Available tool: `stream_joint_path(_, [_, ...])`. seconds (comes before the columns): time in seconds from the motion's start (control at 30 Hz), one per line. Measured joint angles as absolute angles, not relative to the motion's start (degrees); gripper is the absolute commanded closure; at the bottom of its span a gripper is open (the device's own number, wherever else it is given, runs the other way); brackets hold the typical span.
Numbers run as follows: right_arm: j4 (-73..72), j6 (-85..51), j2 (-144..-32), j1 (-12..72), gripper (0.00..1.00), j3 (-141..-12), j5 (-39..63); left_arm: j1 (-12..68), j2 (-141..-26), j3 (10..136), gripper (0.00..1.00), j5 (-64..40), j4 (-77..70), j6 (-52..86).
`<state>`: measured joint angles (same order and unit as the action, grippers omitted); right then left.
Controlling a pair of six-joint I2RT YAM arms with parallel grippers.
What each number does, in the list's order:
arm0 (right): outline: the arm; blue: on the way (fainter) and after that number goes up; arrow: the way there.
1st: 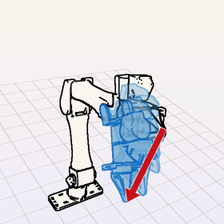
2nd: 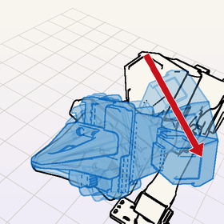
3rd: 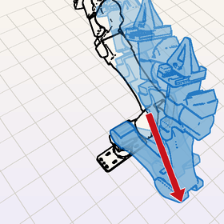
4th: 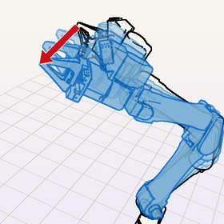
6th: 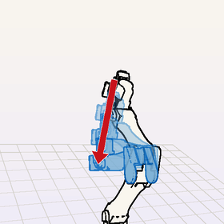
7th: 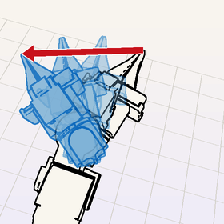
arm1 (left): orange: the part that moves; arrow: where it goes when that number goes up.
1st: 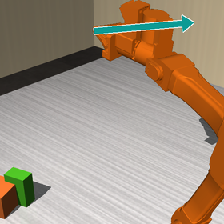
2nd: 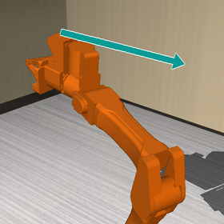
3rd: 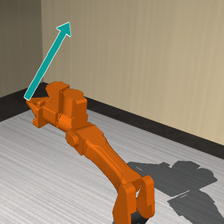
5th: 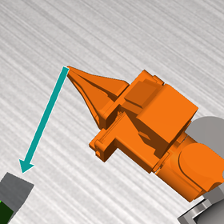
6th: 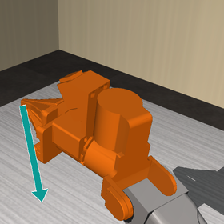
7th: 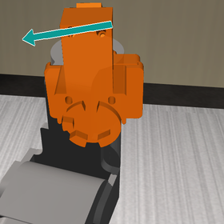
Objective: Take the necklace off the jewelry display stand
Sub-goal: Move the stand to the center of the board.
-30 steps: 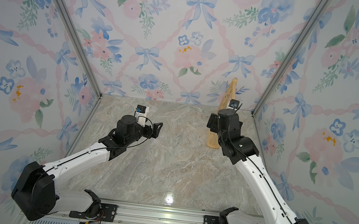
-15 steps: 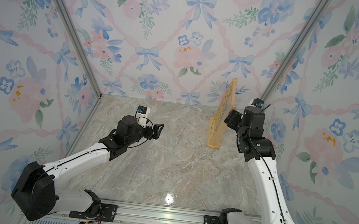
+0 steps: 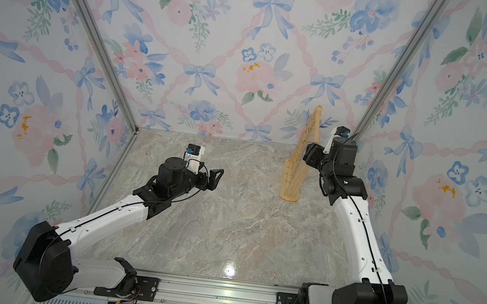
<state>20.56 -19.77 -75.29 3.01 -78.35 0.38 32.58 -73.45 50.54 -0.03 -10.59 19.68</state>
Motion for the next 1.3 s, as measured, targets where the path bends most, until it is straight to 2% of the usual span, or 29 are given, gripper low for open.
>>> stream_joint_path(0.67, [8.6, -15.44, -78.52, 0.1, 0.53, -75.13, 8.43, 32.58, -73.06, 50.54, 0.02, -0.49, -10.57, 19.18])
stream_joint_path(1.1, [4.84, -11.03, -80.49, -2.13, 0.68, -74.39, 11.86, 32.58, -73.01, 50.54, 0.02, -0.47, -10.57, 17.98])
stream_joint_path(1.3, [4.12, -10.9, -80.99, -2.26, 0.69, -74.3, 14.61, 32.58, -73.01, 50.54, 0.02, -0.45, -10.55, 17.98])
